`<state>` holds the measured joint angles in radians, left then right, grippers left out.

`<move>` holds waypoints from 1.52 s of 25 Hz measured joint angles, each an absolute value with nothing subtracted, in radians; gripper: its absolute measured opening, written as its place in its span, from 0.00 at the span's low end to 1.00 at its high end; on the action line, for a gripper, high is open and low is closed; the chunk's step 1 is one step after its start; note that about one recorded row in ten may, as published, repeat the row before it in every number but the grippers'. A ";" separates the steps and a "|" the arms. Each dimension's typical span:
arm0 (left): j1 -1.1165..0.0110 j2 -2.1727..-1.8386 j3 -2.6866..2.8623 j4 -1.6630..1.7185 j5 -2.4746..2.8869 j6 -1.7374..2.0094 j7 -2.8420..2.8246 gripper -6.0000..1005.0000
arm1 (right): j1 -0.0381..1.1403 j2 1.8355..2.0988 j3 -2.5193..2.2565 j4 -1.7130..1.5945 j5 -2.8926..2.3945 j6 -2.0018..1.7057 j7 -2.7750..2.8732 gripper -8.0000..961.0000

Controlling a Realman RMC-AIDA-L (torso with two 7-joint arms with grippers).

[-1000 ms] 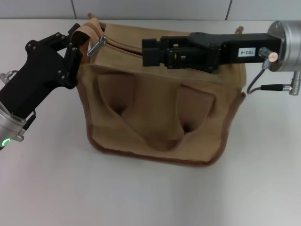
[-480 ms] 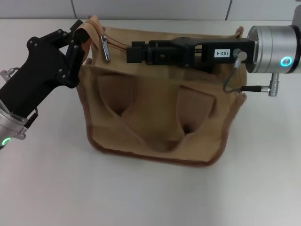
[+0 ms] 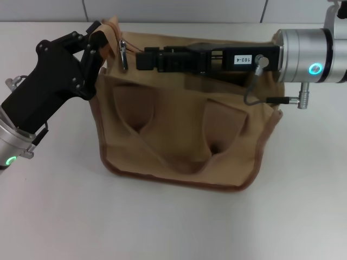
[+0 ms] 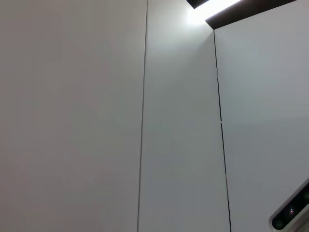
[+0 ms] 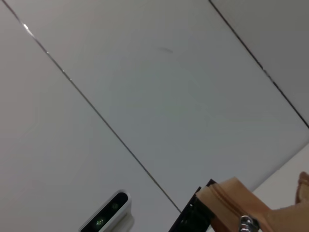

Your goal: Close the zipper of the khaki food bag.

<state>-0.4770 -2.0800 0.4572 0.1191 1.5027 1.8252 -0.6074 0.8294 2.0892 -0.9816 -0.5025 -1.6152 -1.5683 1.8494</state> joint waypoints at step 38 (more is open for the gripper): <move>-0.494 -2.080 0.460 0.118 1.503 1.837 -0.604 0.03 | 0.855 2.091 -1.191 -0.509 -1.445 -1.463 1.823 0.74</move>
<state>-0.4935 -2.0801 0.4602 0.1178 1.5027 1.8370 -0.6037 0.8554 2.0907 -1.1912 -0.5089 -1.4452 -1.4633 1.8230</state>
